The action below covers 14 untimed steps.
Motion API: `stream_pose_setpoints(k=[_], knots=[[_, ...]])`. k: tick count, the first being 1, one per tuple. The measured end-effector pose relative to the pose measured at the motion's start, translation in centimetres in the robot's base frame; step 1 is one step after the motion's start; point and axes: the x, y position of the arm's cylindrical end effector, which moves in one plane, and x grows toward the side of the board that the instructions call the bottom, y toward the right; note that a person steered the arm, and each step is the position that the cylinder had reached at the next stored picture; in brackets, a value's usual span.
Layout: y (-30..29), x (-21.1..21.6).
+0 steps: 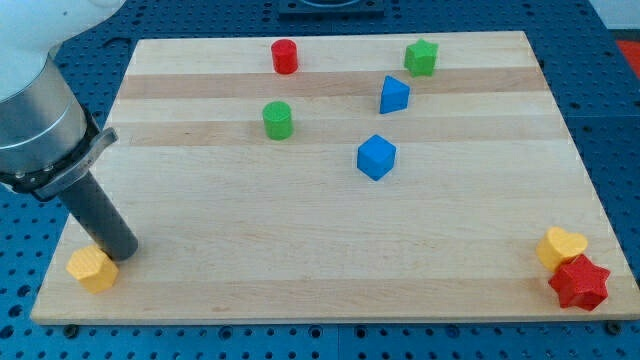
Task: Move your arm towards the center
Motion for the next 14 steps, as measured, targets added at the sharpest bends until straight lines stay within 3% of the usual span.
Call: stream_pose_setpoints(k=[3, 8, 10, 12, 14], knots=[[-1.0, 0.9], [2.1, 0.9], [3.5, -3.9], [3.5, -4.4], [7.7, -5.9]])
